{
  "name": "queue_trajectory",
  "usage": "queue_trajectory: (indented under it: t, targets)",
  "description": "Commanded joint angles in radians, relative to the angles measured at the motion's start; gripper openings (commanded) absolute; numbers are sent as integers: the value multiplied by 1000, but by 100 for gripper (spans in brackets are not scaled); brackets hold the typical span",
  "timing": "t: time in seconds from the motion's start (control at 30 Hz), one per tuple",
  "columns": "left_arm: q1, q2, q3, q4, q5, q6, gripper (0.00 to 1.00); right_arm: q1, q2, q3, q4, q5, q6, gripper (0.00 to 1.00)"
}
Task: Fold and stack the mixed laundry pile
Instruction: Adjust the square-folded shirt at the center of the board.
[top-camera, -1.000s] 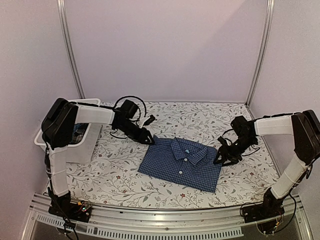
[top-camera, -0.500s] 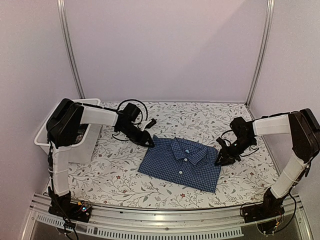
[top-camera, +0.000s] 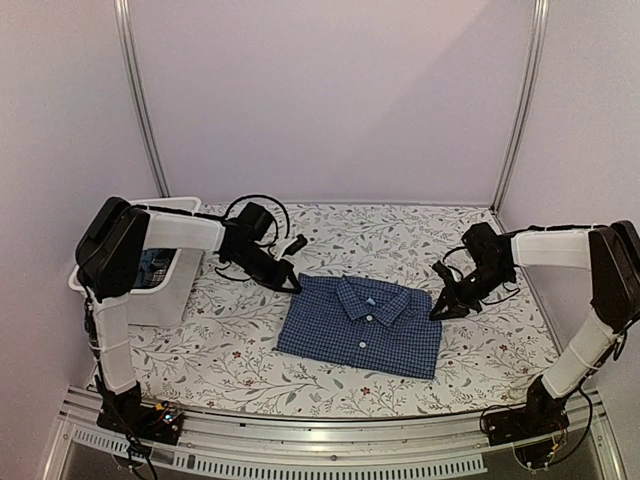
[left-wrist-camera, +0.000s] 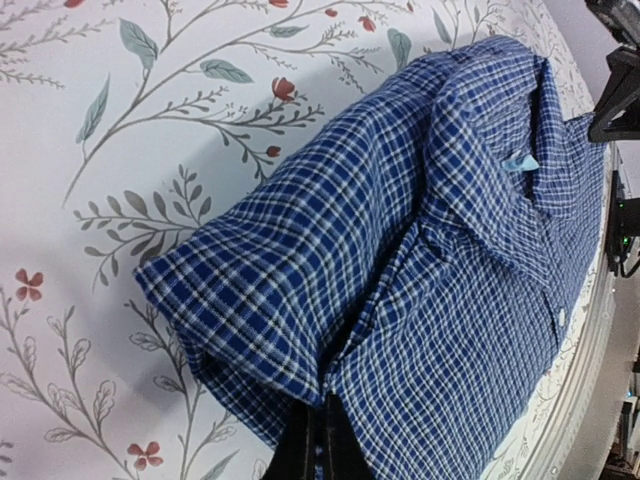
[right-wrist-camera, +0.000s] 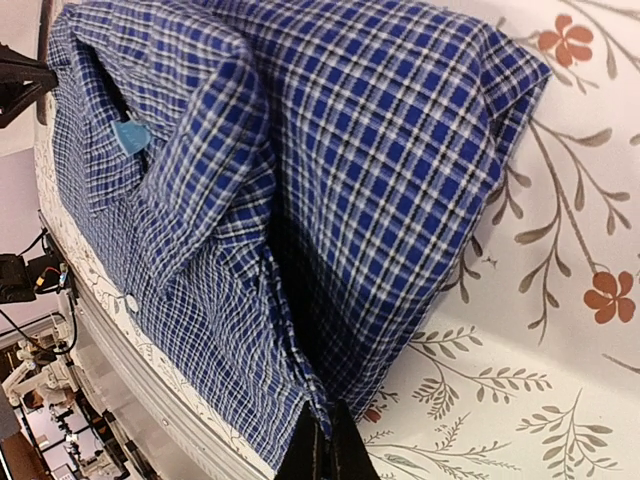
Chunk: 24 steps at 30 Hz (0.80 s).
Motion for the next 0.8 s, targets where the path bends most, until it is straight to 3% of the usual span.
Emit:
queue_trajectory:
  t: [0.0,0.17,0.43,0.63,0.77]
  targets:
    - [16,-77,-39,-6,-11,5,2,3,-66,41,12,12,-27,0]
    - [16,-44,-29,5,-5,1,17,2,-13,52,30,-5,-40,0]
    - [14,-15,-29,32,22,-25,20,2,39,71,34,-2,-46,0]
    - [15,-56,-59,26,-10,-29,12,3,37,60,26,4,-54,0]
    - [16,-88,-84,37,-21,-25,23,3,37,57,28,2,-55,0]
